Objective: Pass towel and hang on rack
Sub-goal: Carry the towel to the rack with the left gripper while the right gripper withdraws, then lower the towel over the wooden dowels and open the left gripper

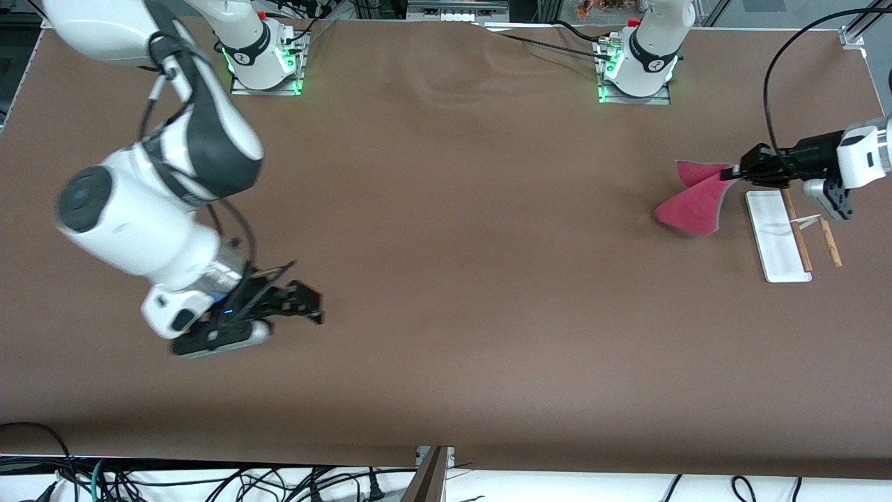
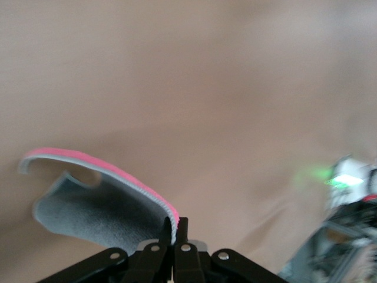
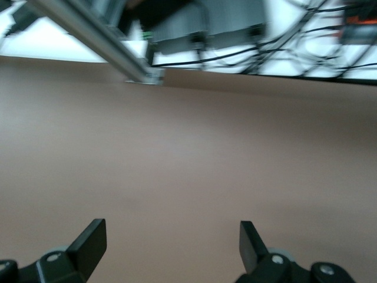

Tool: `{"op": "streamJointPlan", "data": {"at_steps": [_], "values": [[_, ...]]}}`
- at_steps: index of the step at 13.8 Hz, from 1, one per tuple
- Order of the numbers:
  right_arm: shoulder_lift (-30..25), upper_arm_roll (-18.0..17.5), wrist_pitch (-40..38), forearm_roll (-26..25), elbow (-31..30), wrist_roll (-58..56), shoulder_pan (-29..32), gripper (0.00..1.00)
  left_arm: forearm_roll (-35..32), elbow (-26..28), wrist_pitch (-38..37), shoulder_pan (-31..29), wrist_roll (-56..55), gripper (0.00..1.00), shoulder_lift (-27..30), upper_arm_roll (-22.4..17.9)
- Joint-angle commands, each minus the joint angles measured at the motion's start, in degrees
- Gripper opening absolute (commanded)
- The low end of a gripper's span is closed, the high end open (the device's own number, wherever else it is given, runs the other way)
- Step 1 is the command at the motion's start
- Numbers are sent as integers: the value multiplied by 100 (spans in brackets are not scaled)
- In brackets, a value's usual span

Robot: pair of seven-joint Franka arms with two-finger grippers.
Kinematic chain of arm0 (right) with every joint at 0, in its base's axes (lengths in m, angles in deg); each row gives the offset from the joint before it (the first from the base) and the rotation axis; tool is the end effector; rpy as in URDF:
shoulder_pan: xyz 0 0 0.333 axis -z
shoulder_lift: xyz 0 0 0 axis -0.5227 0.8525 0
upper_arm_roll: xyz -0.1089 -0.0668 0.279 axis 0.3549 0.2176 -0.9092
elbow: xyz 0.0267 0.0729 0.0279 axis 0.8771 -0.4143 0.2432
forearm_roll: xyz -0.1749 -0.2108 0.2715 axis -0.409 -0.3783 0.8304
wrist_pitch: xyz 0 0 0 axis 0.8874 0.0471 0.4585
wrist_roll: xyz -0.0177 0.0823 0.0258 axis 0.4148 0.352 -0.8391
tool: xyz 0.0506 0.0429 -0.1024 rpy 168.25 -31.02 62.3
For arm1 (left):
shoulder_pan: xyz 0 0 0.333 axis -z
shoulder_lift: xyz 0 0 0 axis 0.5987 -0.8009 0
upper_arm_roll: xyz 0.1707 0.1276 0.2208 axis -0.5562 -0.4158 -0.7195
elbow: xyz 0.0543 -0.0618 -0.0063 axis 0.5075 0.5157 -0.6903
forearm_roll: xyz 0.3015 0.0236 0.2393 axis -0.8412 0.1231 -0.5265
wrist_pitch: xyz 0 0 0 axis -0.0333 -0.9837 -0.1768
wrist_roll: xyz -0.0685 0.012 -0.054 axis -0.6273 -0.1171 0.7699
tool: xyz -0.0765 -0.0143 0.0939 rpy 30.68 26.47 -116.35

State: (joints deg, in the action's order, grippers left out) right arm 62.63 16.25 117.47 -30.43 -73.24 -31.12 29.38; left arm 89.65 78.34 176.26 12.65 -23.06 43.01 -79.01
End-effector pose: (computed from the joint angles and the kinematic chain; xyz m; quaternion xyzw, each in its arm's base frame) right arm 0.7260 0.2026 0.4601 -0.9819 -0.0740 -0.1225 0.1244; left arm 0.4836 0.1208 0.4049 0.9524 -0.1106 -0.0836 0.2714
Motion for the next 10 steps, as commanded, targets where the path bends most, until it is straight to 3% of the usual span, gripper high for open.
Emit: {"op": "streamJointPlan", "data": {"at_steps": [1,2,6,10], "values": [[-574,514,-282,-48,-469,-679,266,100,-1093,-514,-289,22,48,0,1,-102],[-943,725,-265,-40,-916,-751,362,100,-1445,-681,-290,31,257,0,-34,-155],[-2386,754,-291,-66,-2587,-769,583,100,-2387,-1349,-308,31,847,0,-394,-357],[-3072,929,-492,-84,-3187,-778,899,100,-2688,-2078,-351,-276,1514,0,-1017,-375]]}}
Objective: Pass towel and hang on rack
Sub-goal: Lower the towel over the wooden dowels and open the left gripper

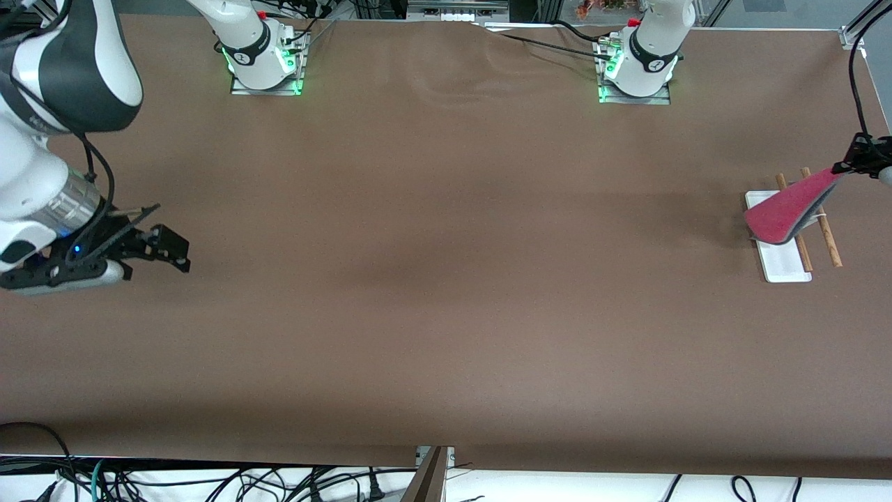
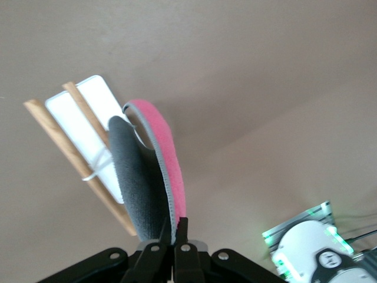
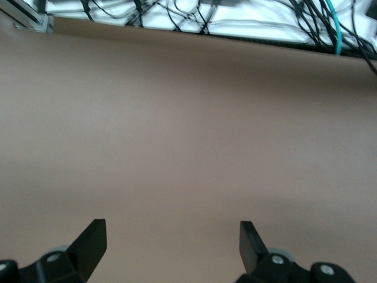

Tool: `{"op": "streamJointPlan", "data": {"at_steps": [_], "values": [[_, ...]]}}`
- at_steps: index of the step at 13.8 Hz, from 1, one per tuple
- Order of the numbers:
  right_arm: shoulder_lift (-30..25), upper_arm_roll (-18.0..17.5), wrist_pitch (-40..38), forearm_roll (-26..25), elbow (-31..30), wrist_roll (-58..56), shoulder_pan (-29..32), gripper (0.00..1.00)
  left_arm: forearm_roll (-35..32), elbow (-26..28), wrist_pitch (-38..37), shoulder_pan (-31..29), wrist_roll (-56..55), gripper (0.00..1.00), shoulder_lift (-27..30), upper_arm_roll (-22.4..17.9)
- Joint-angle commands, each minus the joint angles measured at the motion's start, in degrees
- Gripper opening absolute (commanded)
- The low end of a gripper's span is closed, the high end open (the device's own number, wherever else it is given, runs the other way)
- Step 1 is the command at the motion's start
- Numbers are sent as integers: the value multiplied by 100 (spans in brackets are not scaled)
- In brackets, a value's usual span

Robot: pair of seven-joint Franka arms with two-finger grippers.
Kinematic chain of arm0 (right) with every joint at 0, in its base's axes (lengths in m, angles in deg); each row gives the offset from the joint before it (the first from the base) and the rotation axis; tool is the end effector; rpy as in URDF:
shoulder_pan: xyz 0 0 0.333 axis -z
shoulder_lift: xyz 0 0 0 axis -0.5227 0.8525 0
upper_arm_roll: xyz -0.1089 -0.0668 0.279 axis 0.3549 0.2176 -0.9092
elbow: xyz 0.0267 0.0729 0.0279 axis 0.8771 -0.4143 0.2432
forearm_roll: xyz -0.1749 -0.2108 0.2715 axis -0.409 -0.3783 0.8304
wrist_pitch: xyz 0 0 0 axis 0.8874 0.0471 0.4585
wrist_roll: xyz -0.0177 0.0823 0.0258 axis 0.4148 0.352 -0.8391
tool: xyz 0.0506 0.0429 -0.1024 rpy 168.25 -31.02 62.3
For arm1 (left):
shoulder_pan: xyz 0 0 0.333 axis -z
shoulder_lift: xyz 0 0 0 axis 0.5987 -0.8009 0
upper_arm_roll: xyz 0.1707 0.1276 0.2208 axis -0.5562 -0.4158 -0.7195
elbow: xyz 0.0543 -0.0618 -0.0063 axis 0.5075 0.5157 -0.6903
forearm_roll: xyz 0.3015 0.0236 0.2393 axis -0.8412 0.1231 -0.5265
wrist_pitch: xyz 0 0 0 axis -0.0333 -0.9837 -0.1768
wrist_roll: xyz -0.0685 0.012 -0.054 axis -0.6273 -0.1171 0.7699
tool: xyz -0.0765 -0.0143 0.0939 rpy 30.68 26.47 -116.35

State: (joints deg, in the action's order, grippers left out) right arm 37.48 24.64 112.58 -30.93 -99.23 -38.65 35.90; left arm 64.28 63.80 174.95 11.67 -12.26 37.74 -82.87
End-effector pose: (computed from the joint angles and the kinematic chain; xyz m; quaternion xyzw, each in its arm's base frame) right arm 0.6378 0.0621 0.5171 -0.9947 -0.0570 -0.0849 0.0143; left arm 0.4998 0.2300 0.4540 0.9653 -0.2193 -0.1225 0.0713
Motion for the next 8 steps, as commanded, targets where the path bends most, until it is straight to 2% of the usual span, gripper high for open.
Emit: {"op": "streamJointPlan", "data": {"at_steps": [1,2,5,8], "values": [[-714,300,-126,-7,-668,2,256,100,-151,-765,-273,-309,663,0,-596,11],[-785,459,-240,-7,-738,2,256,100,-151,-862,-273,-415,917,0,-676,11],[-1093,495,-1012,-51,-757,2,238,100,-160,-1161,-230,-828,1551,0,-1071,11],[-1173,513,-1103,-121,-748,-365,238,100,-265,-1679,-229,-1119,2096,0,-1589,20]]}}
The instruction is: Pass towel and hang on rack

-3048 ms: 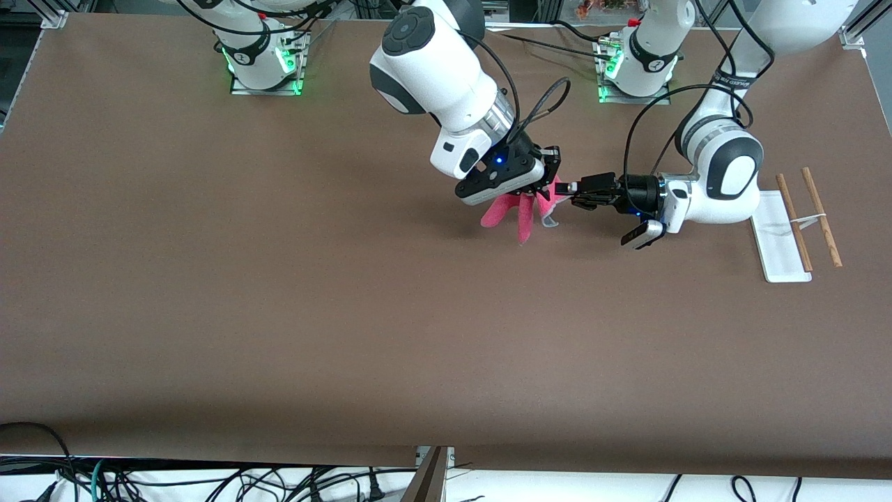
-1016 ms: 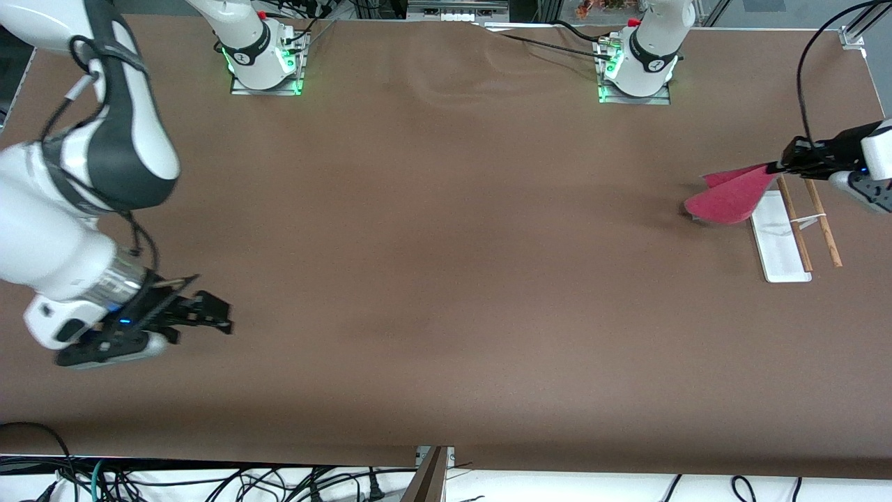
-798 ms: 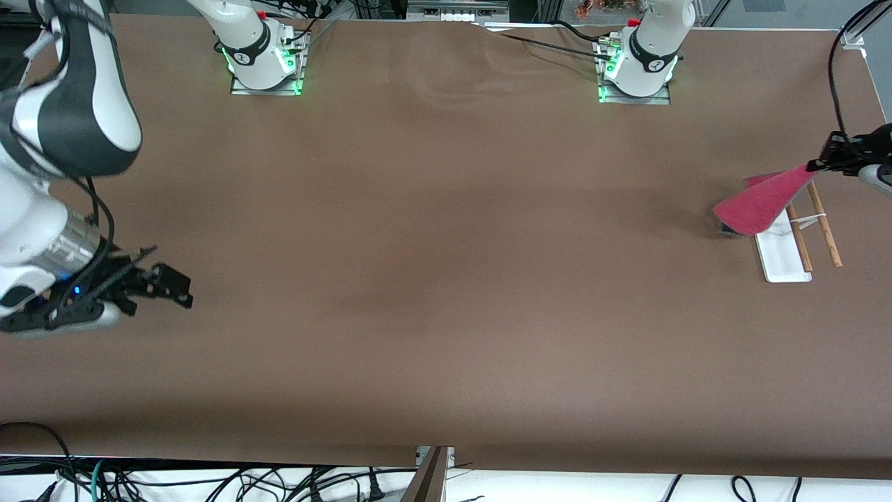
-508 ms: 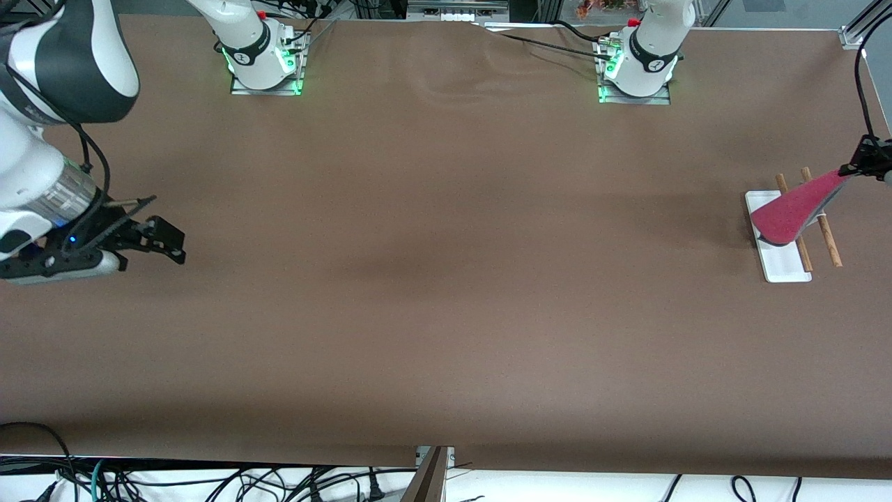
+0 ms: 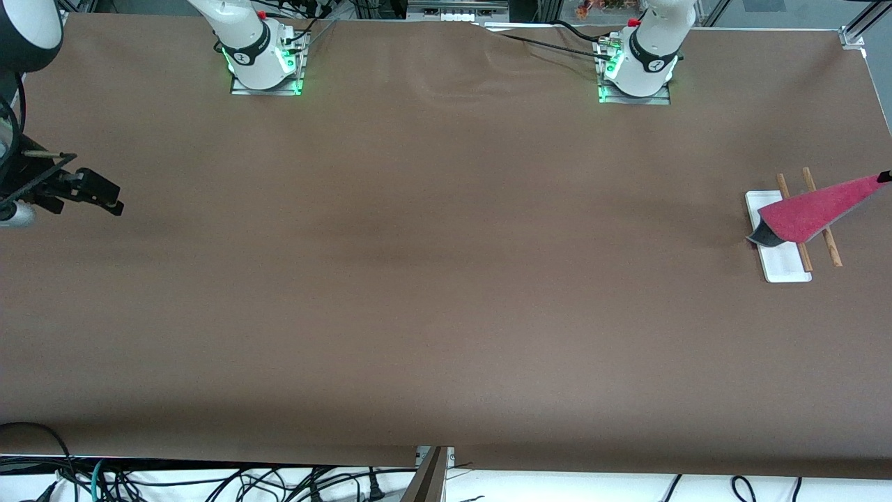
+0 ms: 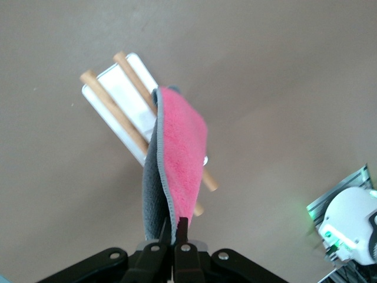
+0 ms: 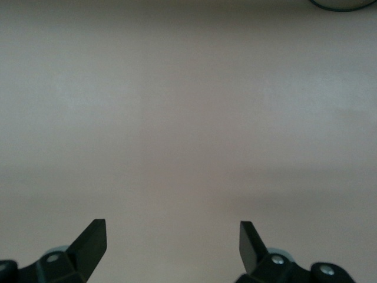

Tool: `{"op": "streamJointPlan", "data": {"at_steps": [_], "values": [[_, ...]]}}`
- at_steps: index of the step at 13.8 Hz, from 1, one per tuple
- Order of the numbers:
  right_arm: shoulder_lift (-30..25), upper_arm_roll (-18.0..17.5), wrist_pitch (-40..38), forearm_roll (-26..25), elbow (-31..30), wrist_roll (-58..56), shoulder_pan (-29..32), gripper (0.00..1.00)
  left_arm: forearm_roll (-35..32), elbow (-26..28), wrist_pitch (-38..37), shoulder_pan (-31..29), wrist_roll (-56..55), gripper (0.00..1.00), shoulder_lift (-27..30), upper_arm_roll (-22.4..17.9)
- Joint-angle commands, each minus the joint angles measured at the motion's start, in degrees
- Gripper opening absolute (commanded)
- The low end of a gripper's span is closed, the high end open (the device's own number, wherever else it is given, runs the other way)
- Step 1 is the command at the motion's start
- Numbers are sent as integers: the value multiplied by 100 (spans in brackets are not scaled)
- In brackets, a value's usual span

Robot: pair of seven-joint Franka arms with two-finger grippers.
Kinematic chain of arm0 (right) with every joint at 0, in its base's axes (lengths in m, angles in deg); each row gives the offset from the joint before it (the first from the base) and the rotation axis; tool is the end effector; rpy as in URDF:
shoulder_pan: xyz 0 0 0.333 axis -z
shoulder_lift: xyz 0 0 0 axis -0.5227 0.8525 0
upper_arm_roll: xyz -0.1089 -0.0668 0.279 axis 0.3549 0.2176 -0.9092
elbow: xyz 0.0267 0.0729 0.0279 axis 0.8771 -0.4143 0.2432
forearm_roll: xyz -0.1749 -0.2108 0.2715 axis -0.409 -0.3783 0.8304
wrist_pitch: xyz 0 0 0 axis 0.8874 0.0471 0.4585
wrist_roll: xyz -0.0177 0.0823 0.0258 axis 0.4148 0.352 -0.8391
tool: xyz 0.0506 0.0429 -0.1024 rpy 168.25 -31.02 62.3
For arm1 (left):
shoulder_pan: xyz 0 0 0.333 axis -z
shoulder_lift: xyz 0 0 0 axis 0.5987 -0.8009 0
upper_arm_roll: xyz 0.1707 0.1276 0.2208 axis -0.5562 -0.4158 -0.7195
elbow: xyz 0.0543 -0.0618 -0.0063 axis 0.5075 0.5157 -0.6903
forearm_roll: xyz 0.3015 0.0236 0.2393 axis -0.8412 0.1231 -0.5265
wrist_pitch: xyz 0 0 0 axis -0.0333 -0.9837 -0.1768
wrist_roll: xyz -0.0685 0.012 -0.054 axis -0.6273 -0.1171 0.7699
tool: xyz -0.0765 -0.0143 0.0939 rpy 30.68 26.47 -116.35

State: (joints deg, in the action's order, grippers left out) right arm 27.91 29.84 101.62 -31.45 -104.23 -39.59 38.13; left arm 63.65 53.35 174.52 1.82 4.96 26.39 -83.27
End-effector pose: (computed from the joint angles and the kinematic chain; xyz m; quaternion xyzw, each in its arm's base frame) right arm 0.5784 -0.0121 0.5552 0.9995 0.0037 0.0278 0.0142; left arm 0.4930 0.3461 0.4184 0.9482 -0.2780 -0.1132 0.1040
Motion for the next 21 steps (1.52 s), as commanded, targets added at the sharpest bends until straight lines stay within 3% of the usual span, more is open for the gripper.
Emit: {"op": "streamJointPlan", "data": {"at_steps": [1,3,5,8,9,10,11,19,21], "values": [[-216,18,2,-69,-239,-500,7,100,-211,-766,-186,-186,515,0,-568,50],[-120,19,-7,-60,-116,-502,-98,100,-228,-829,-73,-378,647,0,-718,33],[99,27,-7,-34,59,-555,-64,100,-648,-829,426,-485,814,0,-972,50],[144,27,11,-43,113,-581,-55,100,-712,-829,1017,-695,964,0,-1324,41],[144,27,11,-25,113,-581,-55,100,-703,-829,1018,-687,956,14,-1369,41],[144,27,11,-16,121,-581,-55,100,-668,-829,1018,-687,956,72,-1396,41],[144,19,20,-8,121,-573,-64,100,-624,-847,1018,-731,964,100,-1439,50],[153,19,11,10,121,-581,-90,100,-616,-1488,930,-345,859,100,-1414,138],[144,10,20,10,113,-573,-99,100,-615,-1524,729,-56,178,100,-1195,208]]}}
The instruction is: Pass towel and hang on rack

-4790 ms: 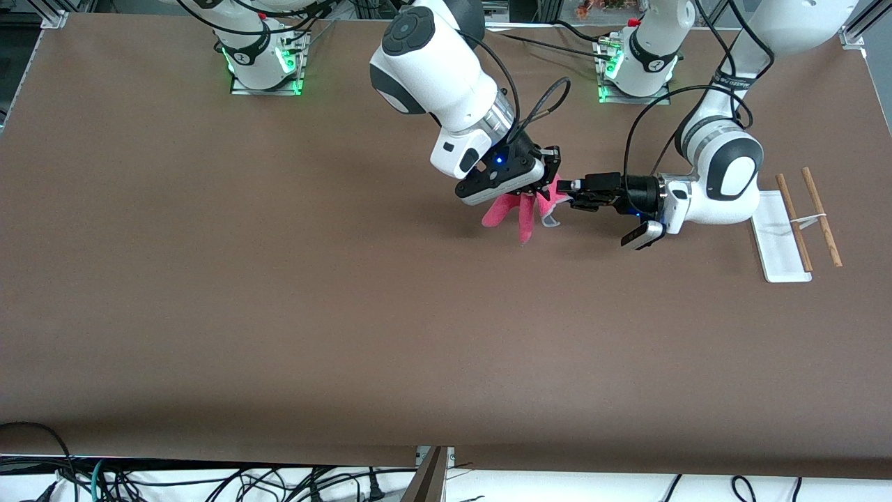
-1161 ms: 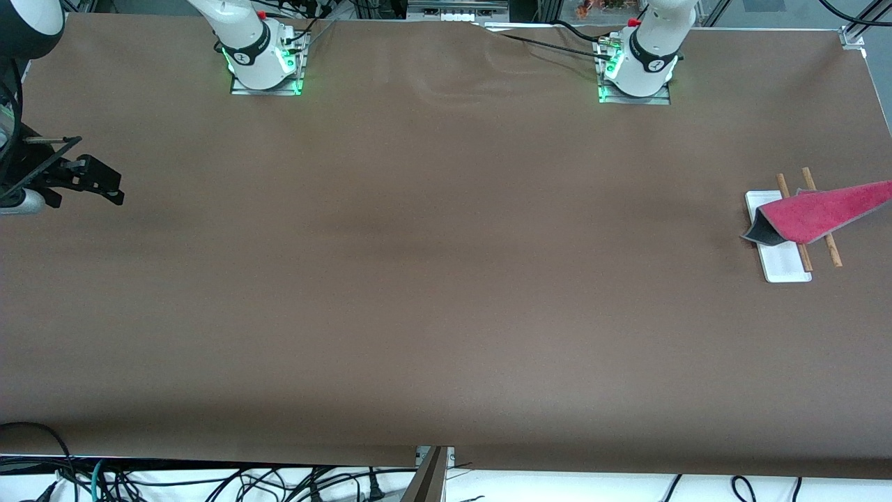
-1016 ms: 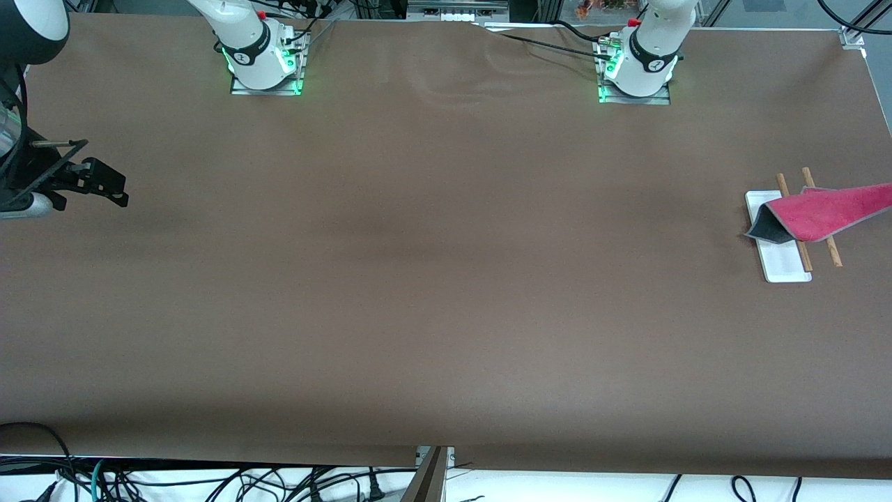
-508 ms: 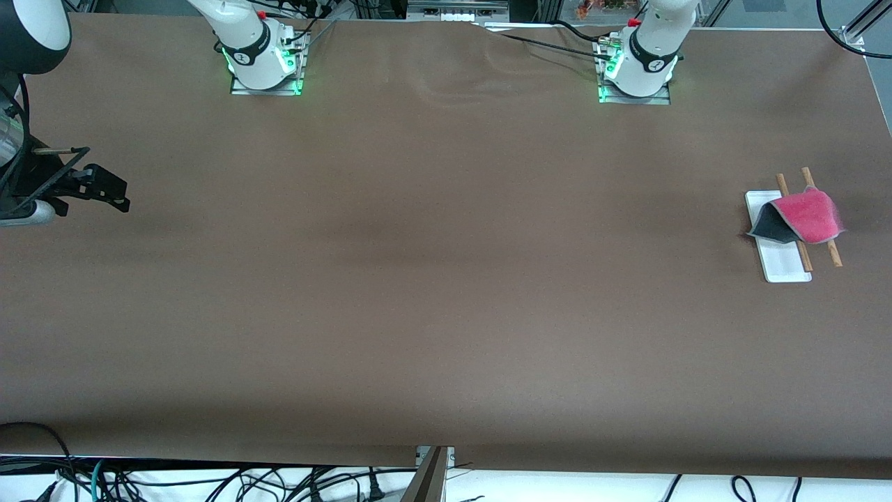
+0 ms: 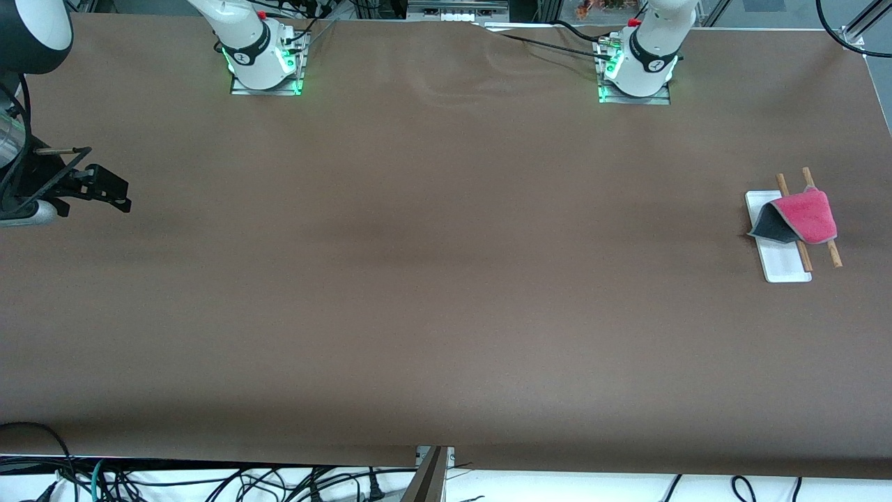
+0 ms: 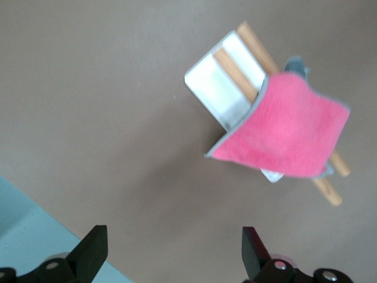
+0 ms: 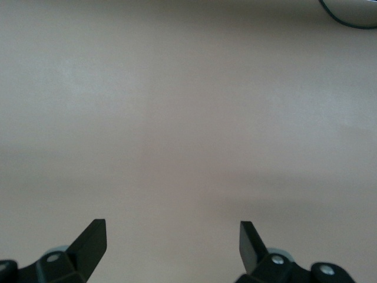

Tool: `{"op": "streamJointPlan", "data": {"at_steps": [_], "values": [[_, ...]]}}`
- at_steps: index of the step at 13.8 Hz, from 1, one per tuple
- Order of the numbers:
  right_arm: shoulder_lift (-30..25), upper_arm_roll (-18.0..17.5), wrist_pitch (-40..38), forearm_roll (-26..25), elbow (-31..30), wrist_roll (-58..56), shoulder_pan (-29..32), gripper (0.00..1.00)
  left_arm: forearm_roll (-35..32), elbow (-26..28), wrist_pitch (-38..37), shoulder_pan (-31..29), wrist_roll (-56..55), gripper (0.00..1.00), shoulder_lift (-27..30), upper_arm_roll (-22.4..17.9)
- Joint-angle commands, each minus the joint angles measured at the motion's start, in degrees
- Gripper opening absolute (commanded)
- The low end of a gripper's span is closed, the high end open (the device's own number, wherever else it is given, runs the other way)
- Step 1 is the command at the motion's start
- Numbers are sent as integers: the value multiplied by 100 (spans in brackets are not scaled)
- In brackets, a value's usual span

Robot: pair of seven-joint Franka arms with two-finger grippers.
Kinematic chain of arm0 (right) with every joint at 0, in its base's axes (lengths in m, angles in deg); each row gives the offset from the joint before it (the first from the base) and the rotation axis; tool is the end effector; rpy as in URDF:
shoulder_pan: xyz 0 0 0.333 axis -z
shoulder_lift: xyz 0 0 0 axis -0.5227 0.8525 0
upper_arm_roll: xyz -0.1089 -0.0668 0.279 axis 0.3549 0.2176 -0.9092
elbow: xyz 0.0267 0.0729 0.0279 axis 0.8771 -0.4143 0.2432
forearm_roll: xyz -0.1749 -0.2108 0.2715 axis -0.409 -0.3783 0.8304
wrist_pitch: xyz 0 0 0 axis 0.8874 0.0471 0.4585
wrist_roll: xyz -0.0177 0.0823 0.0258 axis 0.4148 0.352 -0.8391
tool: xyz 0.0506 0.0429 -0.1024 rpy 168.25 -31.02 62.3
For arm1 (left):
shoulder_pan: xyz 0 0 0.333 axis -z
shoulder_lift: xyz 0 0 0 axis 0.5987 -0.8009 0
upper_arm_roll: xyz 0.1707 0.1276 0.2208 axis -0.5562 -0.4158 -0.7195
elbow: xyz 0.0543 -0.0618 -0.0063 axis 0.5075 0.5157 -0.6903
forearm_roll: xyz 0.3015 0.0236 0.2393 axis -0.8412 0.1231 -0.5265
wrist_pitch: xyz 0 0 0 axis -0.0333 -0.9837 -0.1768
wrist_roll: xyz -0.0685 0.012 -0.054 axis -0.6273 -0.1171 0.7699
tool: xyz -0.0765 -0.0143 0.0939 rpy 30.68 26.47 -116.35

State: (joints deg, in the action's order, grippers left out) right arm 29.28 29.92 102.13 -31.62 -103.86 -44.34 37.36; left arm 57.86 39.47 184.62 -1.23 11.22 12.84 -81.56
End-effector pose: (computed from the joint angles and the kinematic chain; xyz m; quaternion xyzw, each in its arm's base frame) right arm 0.5853 -0.0060 0.5452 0.9983 0.0515 0.0231 0.0152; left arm 0.5442 0.4176 0.3847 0.9390 -0.3326 -0.0856 0.0143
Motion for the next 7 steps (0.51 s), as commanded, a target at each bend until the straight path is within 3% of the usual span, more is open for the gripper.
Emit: {"op": "streamJointPlan", "data": {"at_steps": [1,4,7], "values": [[7,-6,-14,27,85,-97,-30,100,-28,-136,-491,389,-1027,100,292,125],[7,-15,-14,27,85,-97,-31,100,-54,-127,-826,705,-2549,100,687,590],[15,-15,-5,27,85,-88,-31,100,-63,-127,-1440,1381,-3938,100,951,636]]}}
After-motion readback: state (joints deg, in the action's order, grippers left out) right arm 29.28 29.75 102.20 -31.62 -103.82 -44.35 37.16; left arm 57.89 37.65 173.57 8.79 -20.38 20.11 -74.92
